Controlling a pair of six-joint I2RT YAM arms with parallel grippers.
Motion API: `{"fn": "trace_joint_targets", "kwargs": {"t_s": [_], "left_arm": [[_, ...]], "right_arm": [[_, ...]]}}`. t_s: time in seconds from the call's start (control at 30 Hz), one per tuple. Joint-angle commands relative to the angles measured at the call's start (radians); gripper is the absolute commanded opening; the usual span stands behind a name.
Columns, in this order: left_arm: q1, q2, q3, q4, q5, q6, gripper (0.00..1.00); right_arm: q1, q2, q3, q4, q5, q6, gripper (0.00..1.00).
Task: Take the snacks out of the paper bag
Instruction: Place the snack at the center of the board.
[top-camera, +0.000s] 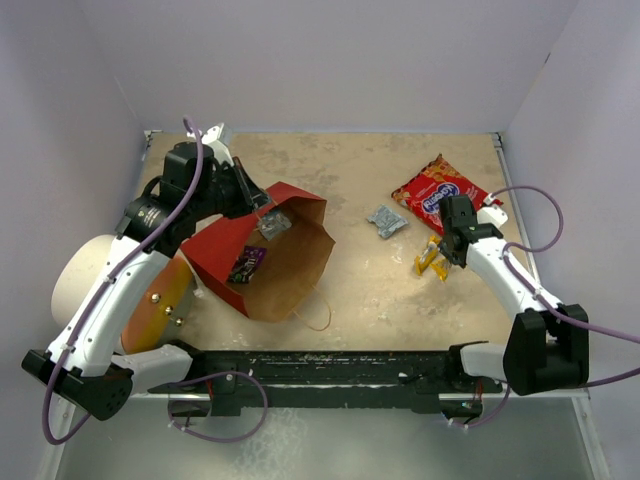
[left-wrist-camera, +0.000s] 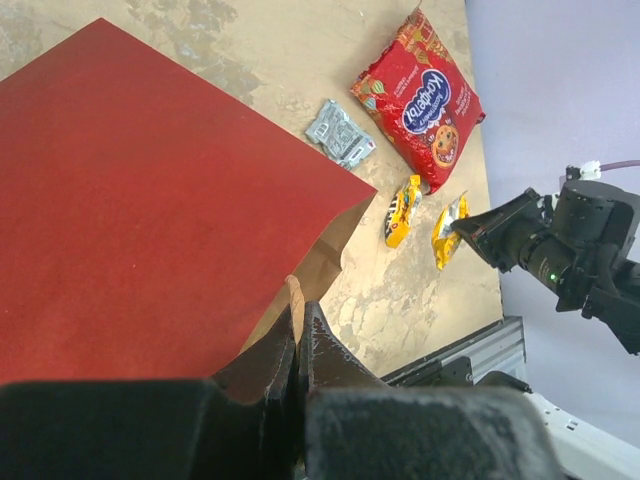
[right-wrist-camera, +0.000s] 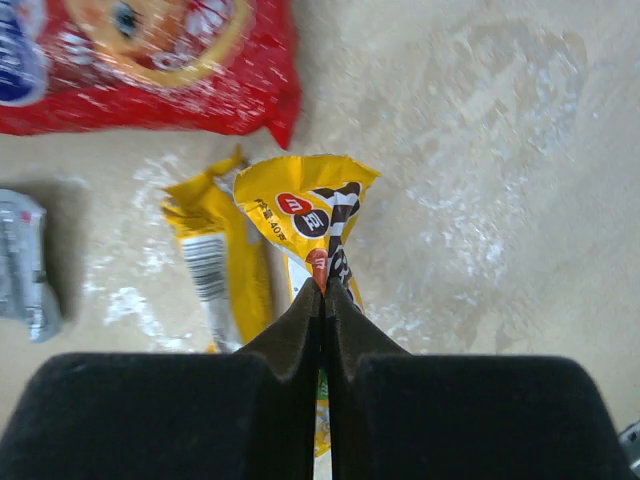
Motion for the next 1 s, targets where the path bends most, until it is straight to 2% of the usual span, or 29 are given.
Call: {"fn": "trace_joint_targets", "kwargs": {"t_s": [0.0,0.17,0.33,0.47,0.57,0.7,0.77,0.8,0.9,0.97], "left_arm": [[0.008,-0.023,0.025,0.02,0.018,0.021,0.01],[0.008,-0.027,0.019,0.019,0.029,0.019,0.01],[0.008,-0.032,0.014,0.015,0.036,0.015,0.01],[0.008,-0.037,0.01,0.013,0.037,0.012,0.01],[0.008,-0.042,0.006,0.007,0.031,0.011,0.01],[0.008,-0.049,-0.012,0.014,0.031,0.002,0.01],[0.009,-0.047,-0.011,0.015,0.03,0.001,0.01],[0.009,-0.047,-0.011,0.014,0.029,0.001,0.01],[0.009,-0.05,-0.006,0.006,0.026,0.002,0.01],[0.009,-0.05,-0.002,-0.003,0.022,0.006,0.01]], "right_arm": [[-0.021,-0.022,-0.056,0.073,-0.049,0.011,0.04],[-0.032,0.009,-0.149,0.26,-0.042,-0.105,0.07],[-0.047,0.032,-0.187,0.355,-0.071,-0.128,0.1],[-0.047,-0.005,-0.151,0.318,-0.101,-0.144,0.37],[-0.048,-0.139,-0.112,0.276,-0.169,-0.168,0.51],[-0.047,-0.308,-0.137,0.348,-0.324,-0.203,0.63],[-0.047,-0.333,-0.159,0.462,-0.43,-0.306,0.67],[-0.045,-0.332,-0.17,0.524,-0.524,-0.381,0.67],[-0.026,-0.324,-0.212,0.729,-0.818,-0.462,0.68],[0.04,-0.326,-0.225,0.849,-0.939,-0.541,0.68]]}}
